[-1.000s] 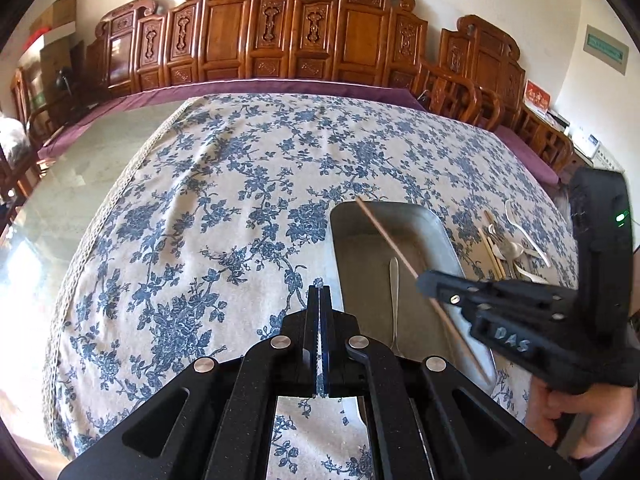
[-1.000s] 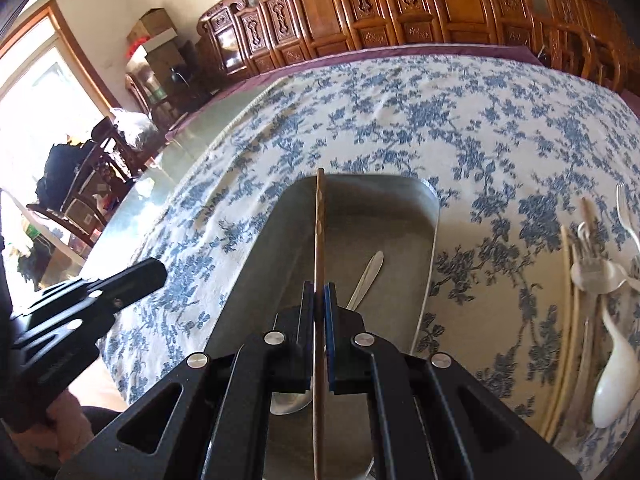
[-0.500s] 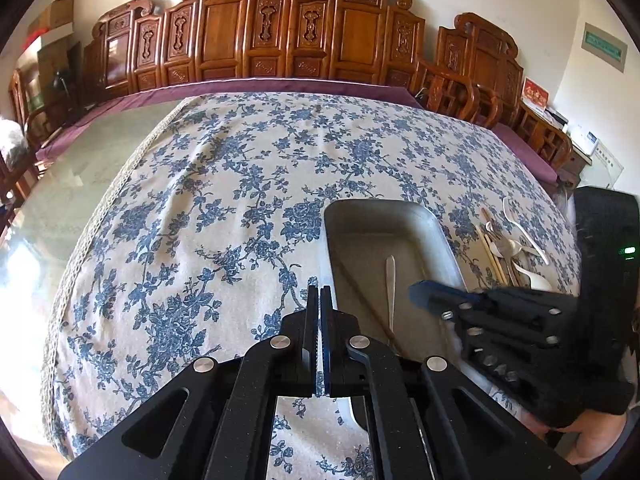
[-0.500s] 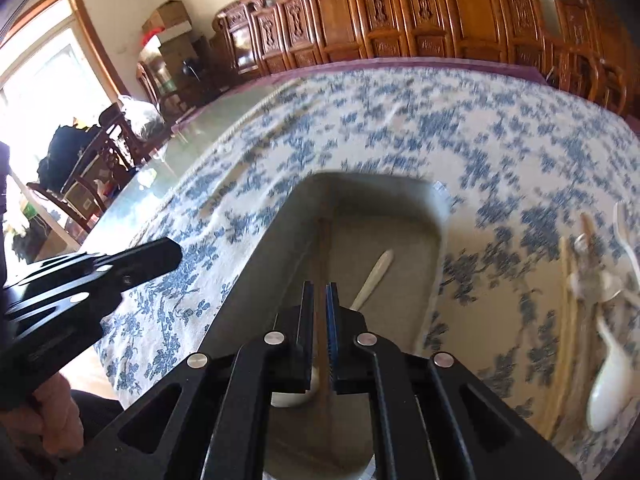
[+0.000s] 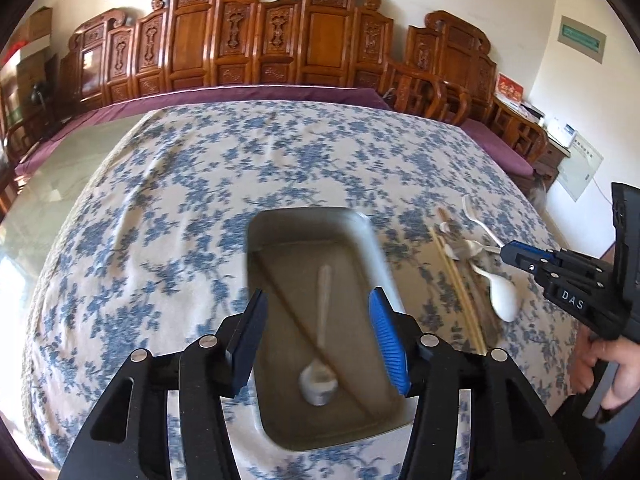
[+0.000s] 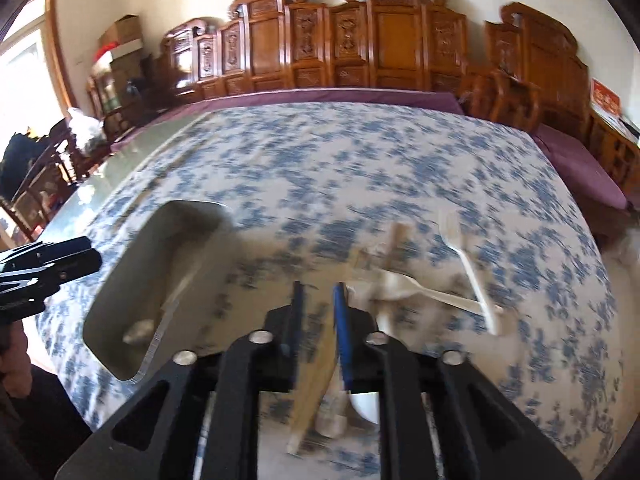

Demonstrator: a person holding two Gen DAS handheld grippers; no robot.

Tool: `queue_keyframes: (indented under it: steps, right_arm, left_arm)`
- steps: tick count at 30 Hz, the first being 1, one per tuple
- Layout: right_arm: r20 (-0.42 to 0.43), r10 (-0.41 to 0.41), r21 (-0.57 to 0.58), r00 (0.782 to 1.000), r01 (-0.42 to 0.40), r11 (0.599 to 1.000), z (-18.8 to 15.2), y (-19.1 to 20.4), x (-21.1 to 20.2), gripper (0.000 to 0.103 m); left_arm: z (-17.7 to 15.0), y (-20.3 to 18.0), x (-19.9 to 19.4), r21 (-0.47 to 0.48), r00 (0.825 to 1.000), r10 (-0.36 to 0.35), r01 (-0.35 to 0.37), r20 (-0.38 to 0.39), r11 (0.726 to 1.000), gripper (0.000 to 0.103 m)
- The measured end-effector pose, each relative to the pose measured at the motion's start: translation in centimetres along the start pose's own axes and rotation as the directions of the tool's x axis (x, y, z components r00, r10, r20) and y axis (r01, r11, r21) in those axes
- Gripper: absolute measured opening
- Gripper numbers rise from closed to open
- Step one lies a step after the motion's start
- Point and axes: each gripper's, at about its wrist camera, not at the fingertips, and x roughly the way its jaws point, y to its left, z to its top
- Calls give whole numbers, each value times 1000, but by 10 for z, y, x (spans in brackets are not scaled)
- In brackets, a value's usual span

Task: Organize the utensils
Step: 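Grasp a metal fork from the pile with the right gripper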

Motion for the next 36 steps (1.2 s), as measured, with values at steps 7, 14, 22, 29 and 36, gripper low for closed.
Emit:
queue_keyframes:
  steps: [7, 14, 22, 29, 36]
  right_arm:
    - [-62, -8, 1, 998, 8, 1000, -8, -10, 21, 22]
    - [-152, -69, -15, 986, 67, 998, -18, -4, 61, 22]
    - [-194, -114, -39, 974, 109, 993, -17, -5, 77, 12]
    - [-194, -143, -70, 970, 132, 989, -14, 0, 82, 11]
    - [-227, -112, -63, 968, 100, 993, -8, 2, 90, 12]
  left_arm:
    - [-1, -31, 11, 35, 1000, -27, 27, 5, 999, 77]
    - [-4, -44, 20, 44, 999, -39, 39, -10, 998, 77]
    - [-4, -53, 20, 56, 999, -52, 53, -5, 997, 78]
    - [-4, -55, 19, 57, 998, -58, 59, -6, 997, 78]
    - [-5, -56, 19, 59, 998, -60, 61, -6, 996, 78]
